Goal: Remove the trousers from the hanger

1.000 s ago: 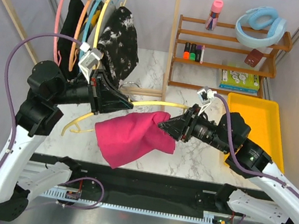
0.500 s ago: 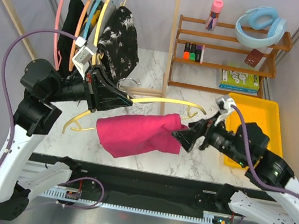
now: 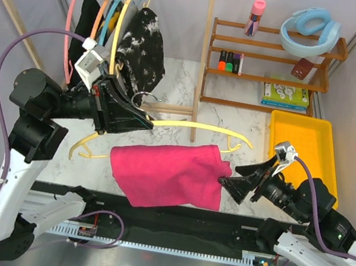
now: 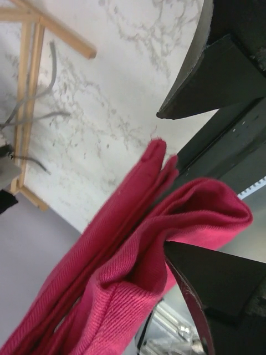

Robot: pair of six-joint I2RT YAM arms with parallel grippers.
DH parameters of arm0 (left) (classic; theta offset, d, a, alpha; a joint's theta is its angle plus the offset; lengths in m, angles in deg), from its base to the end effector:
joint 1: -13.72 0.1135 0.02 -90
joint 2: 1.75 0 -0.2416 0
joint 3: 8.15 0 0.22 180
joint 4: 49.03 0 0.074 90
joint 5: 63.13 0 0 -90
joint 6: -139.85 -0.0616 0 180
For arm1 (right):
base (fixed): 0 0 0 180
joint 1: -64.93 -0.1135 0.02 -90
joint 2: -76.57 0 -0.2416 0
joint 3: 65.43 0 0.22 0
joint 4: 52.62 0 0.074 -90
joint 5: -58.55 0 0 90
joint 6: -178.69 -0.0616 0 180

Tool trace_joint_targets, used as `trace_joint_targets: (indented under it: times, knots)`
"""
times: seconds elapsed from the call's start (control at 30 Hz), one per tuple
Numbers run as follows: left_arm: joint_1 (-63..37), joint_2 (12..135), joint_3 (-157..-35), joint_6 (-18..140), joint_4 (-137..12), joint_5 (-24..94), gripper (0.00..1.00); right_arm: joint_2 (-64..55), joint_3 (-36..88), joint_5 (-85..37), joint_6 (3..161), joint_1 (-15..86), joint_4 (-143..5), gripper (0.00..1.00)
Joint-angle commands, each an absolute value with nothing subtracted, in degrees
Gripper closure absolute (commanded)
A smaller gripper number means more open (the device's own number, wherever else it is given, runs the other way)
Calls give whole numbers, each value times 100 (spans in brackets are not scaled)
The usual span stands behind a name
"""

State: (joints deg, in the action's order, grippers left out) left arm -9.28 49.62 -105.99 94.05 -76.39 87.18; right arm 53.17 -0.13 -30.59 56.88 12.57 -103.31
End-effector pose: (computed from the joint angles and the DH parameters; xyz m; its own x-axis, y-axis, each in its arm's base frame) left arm 0.0890 -0.0959 0.4960 -0.4456 -0.1860 -0.8757 0.8905 0.0077 -0.4549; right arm 0.0579 0.0766 0.3357 -0.5014 0.2128 -0.8386 -0.6314 0.5727 0.5229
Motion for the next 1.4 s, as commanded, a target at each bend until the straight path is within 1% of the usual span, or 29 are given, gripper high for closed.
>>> trace_joint_targets:
  times: [0.0,0.13,0.37,0.4,0.47,0.57,0.6,0.63,0.67,0.73,0.77,0.8,0.83,0.87,0.93,1.07,1.13,1.2,1.23,1.27,1.33,1.37]
  knots:
    - [-948,4940,-11116,10055,-6697,8505,98,5389,-266,-2137,5302,1254,-9605,2]
    - [-939,5019,-11326,10117,-6714,8373,98,5618,-653,-1371,4950,1254,-9104,2]
    - [-939,5133,-11397,10258,-6679,8285,98,5802,-1031,-1467,4756,1263,-8963,2]
    - [-948,5142,-11380,10241,-6679,8276,98,5776,-1040,-1440,4721,1254,-8884,6]
    - [-939,5142,-11353,10223,-6679,8268,98,5628,-1058,-1283,4607,1263,-8673,12]
    - [-931,5194,-11345,10223,-6653,8276,98,5451,-1154,-941,4475,1254,-8348,29]
    - [-939,5203,-11345,10205,-6653,8276,98,5416,-1172,-887,4379,1263,-8260,48]
    - [-939,5230,-11362,10188,-6662,8294,98,5355,-1172,-782,4352,1254,-8259,58]
    - [-939,5247,-11362,10179,-6653,8294,98,5363,-1172,-659,4343,1263,-8250,57]
    - [-948,5265,-11345,10161,-6662,8294,98,5363,-1198,-570,4334,1254,-8215,51]
    - [-939,5265,-11336,10161,-6662,8294,98,5363,-1190,-535,4334,1254,-8207,37]
    - [-939,5274,-11310,10153,-6653,8294,98,5346,-1190,-544,4368,1254,-8206,28]
    - [-939,5274,-11309,10153,-6662,8303,98,5311,-1181,-587,4395,1254,-8224,23]
    - [-939,5265,-11292,10161,-6653,8329,98,5275,-1172,-649,4439,1263,-8215,21]
    - [-939,5256,-11274,10170,-6627,8355,98,5109,-1120,-798,4588,1263,-8154,21]
    - [-939,5256,-11301,10205,-6618,8399,98,4748,-988,-974,4825,1254,-7882,28]
    - [-939,5256,-11301,10214,-6618,8417,98,4617,-865,-1010,4974,1263,-7715,28]
    - [-939,5239,-11257,10223,-6618,8426,98,4598,-847,-957,5045,1254,-7357,38]
    - [-939,5221,-11231,10214,-6609,8426,98,4616,-864,-791,5063,1263,-7171,52]
    - [-948,5230,-11195,10214,-6609,8426,98,4642,-864,-746,5054,1254,-7021,78]
    - [-939,5247,-11090,10205,-6600,8434,98,4695,-838,-624,5063,1254,-6879,90]
    - [-939,5247,-11055,10179,-6591,8443,98,4712,-838,-553,5037,1254,-6714,91]
